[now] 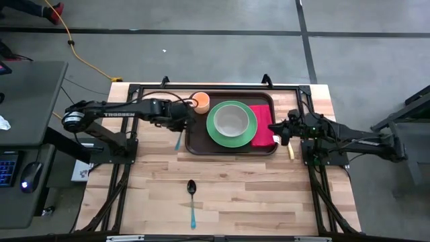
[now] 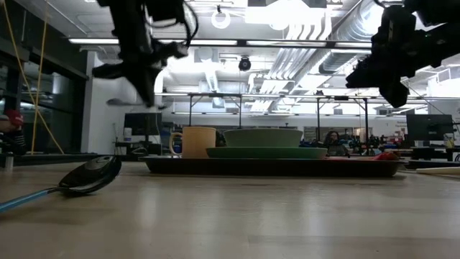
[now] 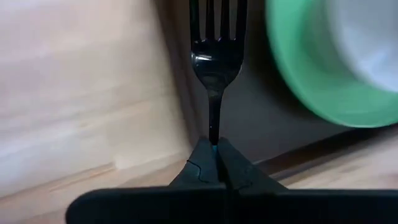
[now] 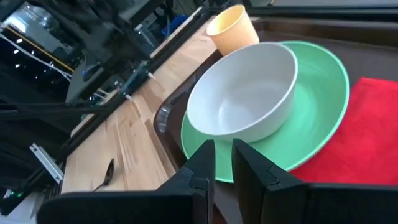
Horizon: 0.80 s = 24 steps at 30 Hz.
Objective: Set up tray
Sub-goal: Put the blue fork on top of the red table napkin on the brown tray
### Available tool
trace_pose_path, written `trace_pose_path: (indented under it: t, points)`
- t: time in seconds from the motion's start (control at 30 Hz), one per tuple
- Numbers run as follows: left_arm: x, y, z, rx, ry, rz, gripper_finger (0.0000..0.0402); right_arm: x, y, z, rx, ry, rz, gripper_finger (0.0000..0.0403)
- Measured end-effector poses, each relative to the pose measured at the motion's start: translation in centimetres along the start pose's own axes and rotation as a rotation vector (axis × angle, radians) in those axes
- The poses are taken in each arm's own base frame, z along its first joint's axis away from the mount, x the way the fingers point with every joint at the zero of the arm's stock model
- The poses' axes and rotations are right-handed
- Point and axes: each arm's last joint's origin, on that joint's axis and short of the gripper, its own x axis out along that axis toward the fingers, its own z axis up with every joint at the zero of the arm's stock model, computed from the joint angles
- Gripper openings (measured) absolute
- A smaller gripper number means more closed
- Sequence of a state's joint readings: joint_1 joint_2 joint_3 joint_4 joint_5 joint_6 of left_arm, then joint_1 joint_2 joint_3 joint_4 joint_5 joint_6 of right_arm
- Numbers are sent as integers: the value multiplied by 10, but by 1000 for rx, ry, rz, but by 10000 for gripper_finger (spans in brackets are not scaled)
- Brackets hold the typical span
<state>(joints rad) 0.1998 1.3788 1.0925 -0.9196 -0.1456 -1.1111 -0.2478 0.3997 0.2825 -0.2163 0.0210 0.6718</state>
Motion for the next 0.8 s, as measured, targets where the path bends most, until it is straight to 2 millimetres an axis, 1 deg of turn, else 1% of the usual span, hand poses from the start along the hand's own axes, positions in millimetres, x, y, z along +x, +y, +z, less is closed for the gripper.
trace_pose_path:
  t: [0.23,0.37,0.5,0.63,0.8]
  points:
    - [-33,-19,16,14,-122,-88,11,15,2,1,0,17,0,32]
    - [-45,-26,23,4,-175,-110,11,22,5,4,-2,-1,30,32]
    - [-47,-40,30,18,-201,-115,11,29,9,7,-1,-14,89,32]
    - [-44,-64,41,57,-214,-124,11,35,12,10,-7,-21,134,32]
    - [-40,-96,56,114,-229,-149,11,37,12,10,-9,-21,138,32]
